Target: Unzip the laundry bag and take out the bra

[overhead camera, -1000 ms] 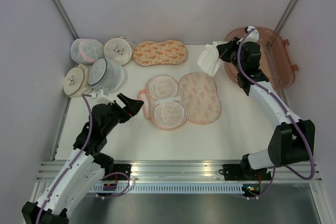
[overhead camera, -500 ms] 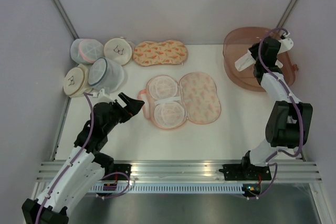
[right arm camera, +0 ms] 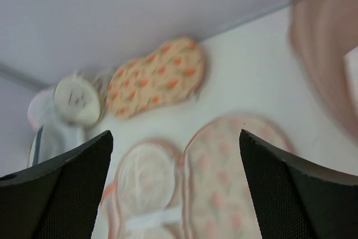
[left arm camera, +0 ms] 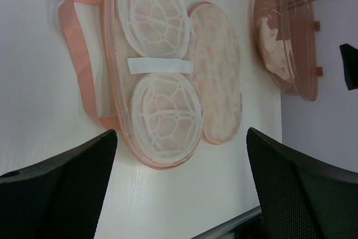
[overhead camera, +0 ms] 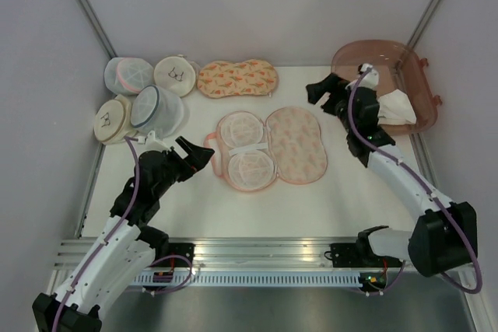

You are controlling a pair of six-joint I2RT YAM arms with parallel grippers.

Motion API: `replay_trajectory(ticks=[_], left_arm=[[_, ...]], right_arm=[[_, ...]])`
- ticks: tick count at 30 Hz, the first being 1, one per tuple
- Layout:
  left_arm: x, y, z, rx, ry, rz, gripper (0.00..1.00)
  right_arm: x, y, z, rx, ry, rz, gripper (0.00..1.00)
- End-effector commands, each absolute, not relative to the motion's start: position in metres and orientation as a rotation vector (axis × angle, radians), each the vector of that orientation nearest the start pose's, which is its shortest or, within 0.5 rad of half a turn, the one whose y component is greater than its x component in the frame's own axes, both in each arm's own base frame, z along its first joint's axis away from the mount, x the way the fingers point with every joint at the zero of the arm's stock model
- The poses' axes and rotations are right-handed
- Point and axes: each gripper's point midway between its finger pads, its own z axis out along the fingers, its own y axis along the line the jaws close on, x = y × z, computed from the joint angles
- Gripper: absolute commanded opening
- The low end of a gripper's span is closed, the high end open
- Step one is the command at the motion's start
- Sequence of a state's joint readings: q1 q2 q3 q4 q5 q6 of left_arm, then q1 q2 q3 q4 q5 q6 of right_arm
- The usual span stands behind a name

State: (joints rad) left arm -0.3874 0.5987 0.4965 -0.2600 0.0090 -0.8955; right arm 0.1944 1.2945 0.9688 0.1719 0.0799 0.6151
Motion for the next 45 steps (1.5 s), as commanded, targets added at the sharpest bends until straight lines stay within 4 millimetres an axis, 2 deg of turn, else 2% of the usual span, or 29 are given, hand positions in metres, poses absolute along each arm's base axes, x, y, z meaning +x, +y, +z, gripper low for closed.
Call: replay_trajectory(ticks=[1, 3, 4, 6, 7, 8, 9, 11, 14, 22, 23, 25, 26, 27, 28, 29, 30, 31, 36, 38, 41, 43, 44, 45], left_arm=[[0.246, -0.136, 0.201, -0.461, 1.923, -0.851, 0.99], [0.245, -0.136, 0.202, -0.455, 1.92, -0.853, 0.99], [0.245, -0.136, 0.203, -0.451, 1.916, -0.853, 0.99], [0.244, -0.135, 0.202, -0.453, 1.909, -0.851, 0.99], [0.244, -0.134, 0.202, -0.459, 1.91, -0.852, 0.99], [0.244, -0.135, 0.201, -0.457, 1.911, -0.854, 0.99], [0.243, -0.134, 0.201, -0.458, 1.909, -0.854, 0.99], [0.243, -0.134, 0.2, -0.46, 1.909, -0.857, 0.99], [0.242, -0.133, 0.2, -0.463, 1.906, -0.854, 0.99], [0.242, -0.132, 0.2, -0.469, 1.909, -0.851, 0.99], [0.242, -0.133, 0.2, -0.469, 1.911, -0.85, 0.99], [0.242, -0.133, 0.2, -0.465, 1.912, -0.85, 0.99], [0.242, -0.133, 0.201, -0.466, 1.909, -0.849, 0.99], [0.241, -0.132, 0.199, -0.468, 1.913, -0.846, 0.99], [0.241, -0.132, 0.2, -0.467, 1.915, -0.844, 0.99], [0.241, -0.131, 0.2, -0.467, 1.911, -0.844, 0.99], [0.24, -0.132, 0.2, -0.462, 1.916, -0.843, 0.99], [0.24, -0.131, 0.2, -0.463, 1.912, -0.843, 0.99], [0.239, -0.131, 0.201, -0.462, 1.912, -0.843, 0.99], [0.238, -0.131, 0.201, -0.462, 1.913, -0.845, 0.99], [0.24, -0.126, 0.206, -0.477, 1.89, -0.822, 0.99], [0.239, -0.124, 0.21, -0.481, 1.872, -0.824, 0.99], [0.24, -0.122, 0.211, -0.489, 1.865, -0.817, 0.99], [0.239, -0.121, 0.214, -0.496, 1.855, -0.82, 0.99]], right_arm=[[0.378, 0.152, 0.201, 0.285, 1.908, 0.563, 0.98], [0.358, 0.164, 0.18, 0.26, 1.958, 0.551, 0.98], [0.339, 0.169, 0.152, 0.247, 2.038, 0.518, 0.98], [0.329, 0.152, 0.13, 0.35, 2.059, 0.425, 0.98], [0.317, 0.141, 0.108, 0.42, 2.105, 0.385, 0.98], [0.315, 0.13, 0.106, 0.488, 2.08, 0.349, 0.98], [0.302, 0.12, 0.087, 0.53, 2.125, 0.303, 0.98], [0.296, 0.118, 0.081, 0.622, 2.116, 0.335, 0.97], [0.286, 0.112, 0.063, 0.694, 2.134, 0.32, 0.93], [0.281, 0.102, 0.027, 0.75, 2.203, 0.202, 0.83], [0.279, 0.101, 0.016, 0.752, 2.234, 0.17, 0.78], [0.28, 0.103, 0.007, 0.765, 2.254, 0.161, 0.71], [0.277, 0.102, -0.003, 0.767, 2.283, 0.132, 0.51], [0.276, 0.102, -0.008, 0.78, 2.291, 0.124, 0.42], [0.278, 0.104, -0.009, 0.776, 2.296, 0.126, 0.37], [0.276, 0.102, -0.015, 0.784, 2.31, 0.108, 0.19], [0.277, 0.102, -0.015, 0.771, 2.312, 0.101, 0.12], [0.279, 0.104, -0.014, 0.766, 2.309, 0.103, 0.09], [0.282, 0.107, -0.007, 0.702, 2.317, 0.117, 0.01], [0.287, 0.109, 0.009, 0.635, 2.281, 0.13, 0.0], [0.299, 0.117, 0.051, 0.524, 2.179, 0.171, 0.0], [0.31, 0.135, 0.093, 0.356, 2.081, 0.232, 0.01], [0.312, 0.142, 0.104, 0.287, 2.064, 0.247, 0.0], [0.319, 0.155, 0.126, 0.127, 2.035, 0.248, 0.0]])
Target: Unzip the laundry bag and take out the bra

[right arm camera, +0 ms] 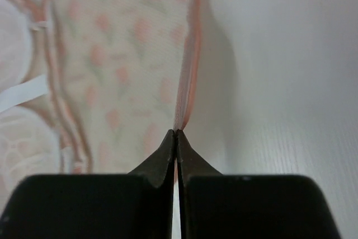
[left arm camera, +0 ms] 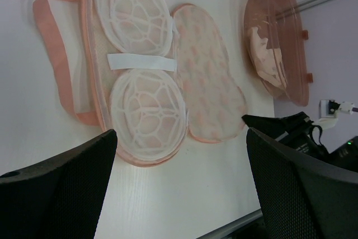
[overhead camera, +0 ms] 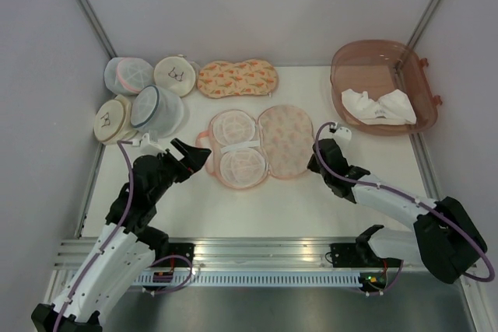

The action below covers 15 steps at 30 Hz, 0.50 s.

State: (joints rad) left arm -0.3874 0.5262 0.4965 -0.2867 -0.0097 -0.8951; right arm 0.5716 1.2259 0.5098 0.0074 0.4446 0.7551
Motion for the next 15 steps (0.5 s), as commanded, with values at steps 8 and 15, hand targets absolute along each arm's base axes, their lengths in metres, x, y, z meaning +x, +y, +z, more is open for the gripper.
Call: replay_trajectory(ticks=[8, 15], left_arm=[[0.23, -0.106, 0.224, -0.572, 1.781, -0.814, 0.99], [0.211, -0.074, 0.241, -0.692, 1.644, -0.776, 0.99]], right_arm=[[0.305, 0.241, 0.159, -0.552, 2.005, 0.173, 0.0], [0.247, 0.35, 0.179, -1.003, 1.77, 0.501, 0.0]])
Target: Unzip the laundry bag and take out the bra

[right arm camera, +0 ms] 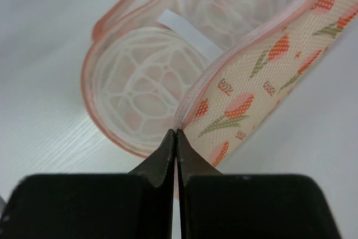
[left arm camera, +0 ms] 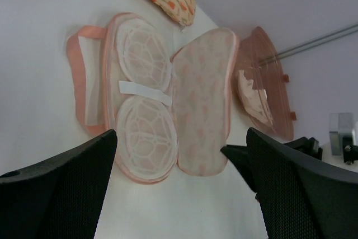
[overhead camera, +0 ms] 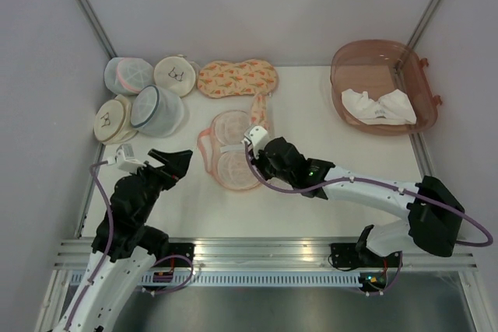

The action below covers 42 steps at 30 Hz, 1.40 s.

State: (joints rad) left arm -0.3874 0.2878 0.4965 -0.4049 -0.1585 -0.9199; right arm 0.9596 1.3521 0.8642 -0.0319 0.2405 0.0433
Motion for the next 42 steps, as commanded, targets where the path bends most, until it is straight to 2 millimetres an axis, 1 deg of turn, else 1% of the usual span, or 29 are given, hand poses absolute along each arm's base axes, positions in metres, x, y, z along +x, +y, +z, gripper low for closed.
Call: replay_trajectory(ticks=[1, 2, 3, 5, 6, 10, 11, 12, 14, 15, 16, 17, 18, 19, 20, 21, 22, 23, 24, 25, 26, 28, 30, 31, 32, 35, 38, 40, 42], left_arm=[[0.209, -0.072, 0.239, -0.703, 1.641, -0.77, 0.99], [0.207, -0.068, 0.239, -0.714, 1.629, -0.762, 0.99], [0.204, -0.066, 0.241, -0.72, 1.609, -0.772, 0.99], [0.202, -0.064, 0.236, -0.731, 1.617, -0.764, 0.99], [0.201, -0.064, 0.234, -0.736, 1.622, -0.766, 0.99], [0.197, -0.063, 0.231, -0.739, 1.626, -0.77, 0.99], [0.197, -0.063, 0.23, -0.738, 1.628, -0.765, 0.99], [0.196, -0.063, 0.23, -0.734, 1.628, -0.769, 0.99], [0.195, -0.064, 0.232, -0.722, 1.629, -0.774, 0.99], [0.194, -0.064, 0.233, -0.719, 1.625, -0.78, 0.99], [0.195, -0.065, 0.231, -0.718, 1.635, -0.776, 0.99], [0.195, -0.065, 0.23, -0.717, 1.637, -0.774, 0.99], [0.195, -0.066, 0.229, -0.716, 1.641, -0.774, 0.99], [0.196, -0.068, 0.228, -0.712, 1.649, -0.779, 1.0], [0.197, -0.069, 0.228, -0.705, 1.653, -0.782, 0.99], [0.199, -0.071, 0.229, -0.698, 1.657, -0.786, 1.0], [0.199, -0.076, 0.228, -0.681, 1.673, -0.8, 1.0], [0.2, -0.079, 0.229, -0.661, 1.679, -0.804, 1.0], [0.203, -0.086, 0.231, -0.63, 1.688, -0.828, 1.0], [0.204, -0.091, 0.231, -0.607, 1.697, -0.843, 1.0], [0.206, -0.095, 0.232, -0.581, 1.706, -0.85, 1.0], [0.211, -0.106, 0.229, -0.541, 1.748, -0.876, 1.0], [0.216, -0.115, 0.224, -0.512, 1.796, -0.885, 1.0], [0.218, -0.119, 0.227, -0.487, 1.792, -0.895, 1.0], [0.219, -0.121, 0.228, -0.476, 1.796, -0.9, 1.0], [0.225, -0.129, 0.231, -0.43, 1.806, -0.916, 1.0], [0.232, -0.138, 0.235, -0.384, 1.811, -0.933, 0.99], [0.235, -0.146, 0.233, -0.353, 1.84, -0.953, 1.0], [0.237, -0.155, 0.24, -0.307, 1.837, -0.994, 1.0]], right_arm=[[0.241, 0.361, 0.168, -1.057, 1.78, 0.53, 0.01], [0.238, 0.369, 0.164, -1.1, 1.774, 0.541, 0.0], [0.23, 0.386, 0.154, -1.161, 1.779, 0.559, 0.0], [0.219, 0.407, 0.146, -1.229, 1.767, 0.603, 0.0], [0.21, 0.422, 0.136, -1.279, 1.767, 0.634, 0.01], [0.194, 0.458, 0.12, -1.352, 1.774, 0.724, 0.01], [0.192, 0.463, 0.118, -1.353, 1.783, 0.75, 0.14], [0.186, 0.467, 0.111, -1.374, 1.829, 0.77, 0.44], [0.177, 0.47, 0.11, -1.396, 1.853, 0.826, 0.76], [0.174, 0.468, 0.112, -1.386, 1.871, 0.836, 0.97], [0.174, 0.466, 0.114, -1.375, 1.874, 0.837, 0.98], [0.177, 0.46, 0.112, -1.35, 1.889, 0.809, 0.98], [0.179, 0.456, 0.125, -1.319, 1.871, 0.806, 0.98], [0.18, 0.453, 0.13, -1.266, 1.89, 0.816, 0.98], [0.184, 0.443, 0.126, -1.223, 1.916, 0.78, 0.98], [0.19, 0.439, 0.147, -1.153, 1.882, 0.786, 0.98], [0.194, 0.432, 0.154, -1.085, 1.895, 0.782, 0.98], [0.198, 0.422, 0.152, -1.043, 1.917, 0.757, 0.98], [0.214, 0.407, 0.171, -0.938, 1.906, 0.704, 0.98], [0.218, 0.399, 0.176, -0.88, 1.924, 0.701, 0.98], [0.227, 0.381, 0.183, -0.819, 1.935, 0.681, 0.98], [0.242, 0.356, 0.191, -0.698, 1.945, 0.605, 0.98], [0.255, 0.319, 0.197, -0.563, 1.955, 0.513, 0.98], [0.256, 0.303, 0.19, -0.53, 1.982, 0.457, 0.98], [0.258, 0.29, 0.201, -0.482, 1.966, 0.446, 0.98], [0.258, 0.258, 0.209, -0.398, 1.971, 0.37, 0.98], [0.256, 0.232, 0.225, -0.3, 1.954, 0.34, 0.98], [0.252, 0.221, 0.232, -0.26, 1.943, 0.341, 0.98], [0.248, 0.213, 0.246, -0.227, 1.909, 0.377, 0.98]])
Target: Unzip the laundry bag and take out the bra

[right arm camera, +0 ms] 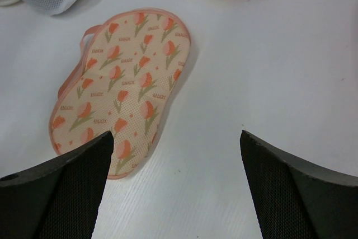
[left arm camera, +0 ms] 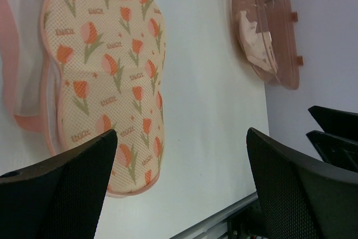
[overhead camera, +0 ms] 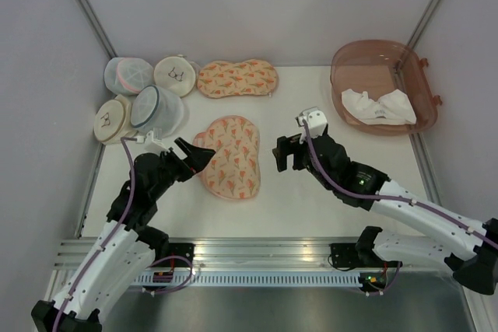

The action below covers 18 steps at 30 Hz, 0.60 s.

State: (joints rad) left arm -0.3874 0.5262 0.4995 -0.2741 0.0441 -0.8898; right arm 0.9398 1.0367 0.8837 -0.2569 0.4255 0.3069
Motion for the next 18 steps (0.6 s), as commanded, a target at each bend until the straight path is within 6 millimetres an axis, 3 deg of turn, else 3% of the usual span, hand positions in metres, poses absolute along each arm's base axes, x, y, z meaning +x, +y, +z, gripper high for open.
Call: replay_trajectory(ticks=[1, 5, 18], left_arm=[[0.239, -0.158, 0.239, -0.295, 1.847, -1.002, 1.0], [0.246, -0.168, 0.237, -0.265, 1.886, -1.02, 1.0], [0.246, -0.178, 0.239, -0.199, 1.896, -1.054, 0.99]], right_arm=[[0.246, 0.211, 0.251, -0.212, 1.899, 0.395, 0.98], [0.24, 0.206, 0.266, -0.175, 1.875, 0.448, 0.98], [0.231, 0.222, 0.273, -0.234, 1.862, 0.568, 0.98]])
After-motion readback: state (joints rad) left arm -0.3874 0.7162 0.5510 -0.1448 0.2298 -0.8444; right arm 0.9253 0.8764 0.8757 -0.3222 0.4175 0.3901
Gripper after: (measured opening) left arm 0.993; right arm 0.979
